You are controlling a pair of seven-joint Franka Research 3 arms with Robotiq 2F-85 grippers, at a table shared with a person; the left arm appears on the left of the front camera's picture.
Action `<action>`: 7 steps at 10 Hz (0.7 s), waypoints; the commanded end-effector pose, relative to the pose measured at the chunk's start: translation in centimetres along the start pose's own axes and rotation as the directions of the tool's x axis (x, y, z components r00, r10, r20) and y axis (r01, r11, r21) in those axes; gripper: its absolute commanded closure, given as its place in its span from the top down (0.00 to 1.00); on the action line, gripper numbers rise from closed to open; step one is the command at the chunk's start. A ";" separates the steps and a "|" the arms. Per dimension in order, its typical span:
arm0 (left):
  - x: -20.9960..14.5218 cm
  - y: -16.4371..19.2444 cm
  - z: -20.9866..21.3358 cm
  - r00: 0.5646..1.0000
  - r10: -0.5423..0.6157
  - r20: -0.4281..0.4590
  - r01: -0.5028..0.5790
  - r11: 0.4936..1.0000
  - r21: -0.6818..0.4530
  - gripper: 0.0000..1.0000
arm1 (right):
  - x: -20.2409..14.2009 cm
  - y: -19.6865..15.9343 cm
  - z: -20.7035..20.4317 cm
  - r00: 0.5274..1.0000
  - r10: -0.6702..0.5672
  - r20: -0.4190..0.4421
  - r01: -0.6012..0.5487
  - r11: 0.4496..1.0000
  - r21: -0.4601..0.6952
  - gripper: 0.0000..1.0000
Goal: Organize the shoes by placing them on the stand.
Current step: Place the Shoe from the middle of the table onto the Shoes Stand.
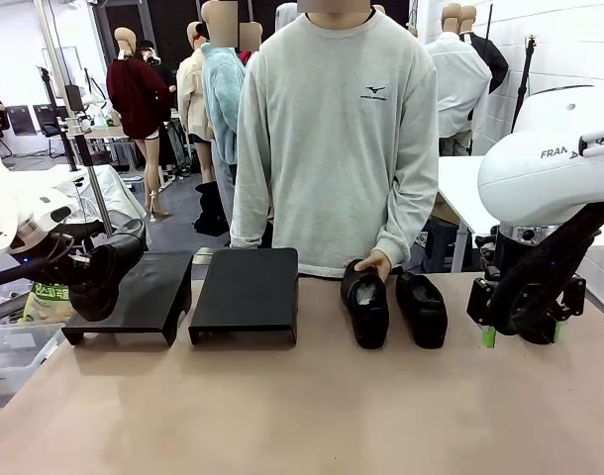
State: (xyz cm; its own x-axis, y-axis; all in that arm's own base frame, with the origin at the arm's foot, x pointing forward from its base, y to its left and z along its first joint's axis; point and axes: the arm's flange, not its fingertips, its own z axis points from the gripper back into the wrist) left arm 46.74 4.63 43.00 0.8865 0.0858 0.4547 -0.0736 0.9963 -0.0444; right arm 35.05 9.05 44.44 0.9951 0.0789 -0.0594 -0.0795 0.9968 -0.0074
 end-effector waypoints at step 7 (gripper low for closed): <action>1.0 2.2 -2.8 0.998 0.049 0.026 -0.049 0.999 -0.013 0.00 | 0.0 0.1 0.0 1.000 -0.013 0.000 0.013 1.000 -0.001 1.00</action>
State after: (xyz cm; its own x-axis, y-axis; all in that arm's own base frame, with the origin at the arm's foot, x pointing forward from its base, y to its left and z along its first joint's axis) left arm 47.90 6.21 40.96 0.8827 0.1395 0.4487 -0.1248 0.9902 -0.0622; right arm 35.05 9.05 44.44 0.9951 0.0789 -0.0595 -0.0795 0.9968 -0.0074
